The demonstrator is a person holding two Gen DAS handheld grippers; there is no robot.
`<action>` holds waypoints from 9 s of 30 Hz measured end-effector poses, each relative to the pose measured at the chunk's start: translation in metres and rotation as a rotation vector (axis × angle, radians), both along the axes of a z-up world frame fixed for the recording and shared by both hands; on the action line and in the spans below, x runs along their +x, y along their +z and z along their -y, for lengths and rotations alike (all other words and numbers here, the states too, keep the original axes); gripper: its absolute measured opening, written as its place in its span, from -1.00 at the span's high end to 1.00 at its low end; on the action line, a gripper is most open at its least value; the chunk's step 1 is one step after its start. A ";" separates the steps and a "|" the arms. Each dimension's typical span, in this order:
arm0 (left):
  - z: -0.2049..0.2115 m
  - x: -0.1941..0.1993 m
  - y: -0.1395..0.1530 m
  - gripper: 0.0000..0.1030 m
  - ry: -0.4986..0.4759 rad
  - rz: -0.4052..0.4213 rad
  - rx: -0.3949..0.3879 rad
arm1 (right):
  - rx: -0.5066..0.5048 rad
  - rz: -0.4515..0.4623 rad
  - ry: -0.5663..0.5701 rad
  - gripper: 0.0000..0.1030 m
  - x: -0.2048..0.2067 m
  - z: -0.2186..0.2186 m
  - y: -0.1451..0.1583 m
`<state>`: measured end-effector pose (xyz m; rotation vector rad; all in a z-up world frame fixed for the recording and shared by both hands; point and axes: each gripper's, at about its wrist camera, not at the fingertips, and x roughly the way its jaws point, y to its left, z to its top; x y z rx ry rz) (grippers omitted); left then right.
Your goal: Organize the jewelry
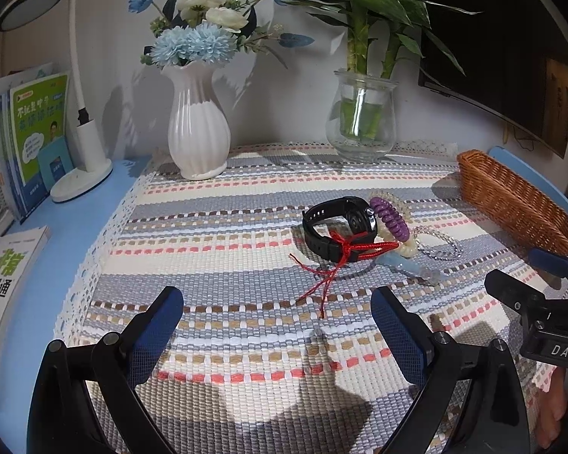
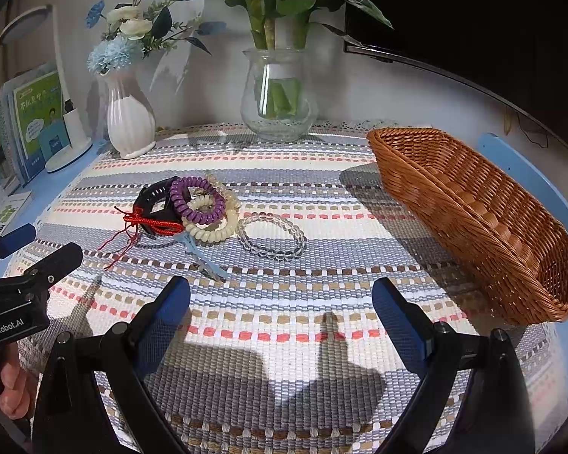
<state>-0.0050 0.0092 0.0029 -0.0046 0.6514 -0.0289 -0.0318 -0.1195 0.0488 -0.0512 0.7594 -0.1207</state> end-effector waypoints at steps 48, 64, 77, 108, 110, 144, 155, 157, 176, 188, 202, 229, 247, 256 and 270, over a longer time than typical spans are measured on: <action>0.004 -0.008 0.004 -0.92 -0.006 0.041 0.016 | -0.025 0.010 0.019 -0.89 -0.002 -0.005 0.000; -0.024 0.013 0.051 -0.46 -0.148 -0.131 -0.067 | 0.015 -0.078 0.067 -0.81 0.003 0.003 0.006; -0.006 0.142 0.008 -0.02 -0.330 -0.399 -0.272 | 0.053 -0.181 0.092 0.12 0.063 0.031 0.017; -0.011 0.145 0.002 0.79 -0.315 -0.276 -0.311 | -0.014 -0.191 0.212 0.82 0.104 0.021 -0.022; -0.014 0.138 0.013 0.79 -0.333 -0.235 -0.339 | -0.002 -0.162 0.192 0.82 0.096 0.026 -0.010; 0.305 0.168 0.075 0.79 -0.649 -0.269 -0.150 | 0.055 0.022 -0.183 0.82 -0.003 0.221 0.096; 0.358 0.179 0.027 0.61 -0.642 -0.324 -0.099 | 0.047 -0.038 -0.244 0.81 -0.014 0.255 0.066; 0.351 0.178 0.035 0.39 -0.668 -0.323 -0.166 | 0.032 -0.049 -0.254 0.76 -0.015 0.255 0.064; 0.176 0.093 0.140 0.09 -0.643 -0.072 -0.250 | 0.002 0.088 -0.161 0.19 -0.044 0.170 0.136; -0.005 0.069 0.103 0.09 -0.367 -0.046 -0.333 | 0.154 0.052 0.020 0.12 -0.005 0.082 0.120; 0.002 0.077 0.003 0.12 -0.459 -0.250 -0.267 | 0.157 -0.136 0.131 0.13 0.059 0.004 0.041; 0.020 0.084 -0.024 0.80 -0.404 -0.332 -0.159 | 0.177 -0.237 0.107 0.77 0.125 -0.006 -0.021; 0.018 0.085 -0.025 0.79 -0.407 -0.331 -0.163 | 0.106 -0.264 0.014 0.77 0.069 0.052 -0.019; 0.027 0.083 -0.024 0.77 -0.405 -0.313 -0.115 | 0.018 -0.259 0.026 0.73 0.067 0.043 -0.022; 0.020 0.078 -0.013 0.92 -0.433 -0.261 -0.171 | 0.033 -0.216 0.033 0.77 0.044 0.039 -0.007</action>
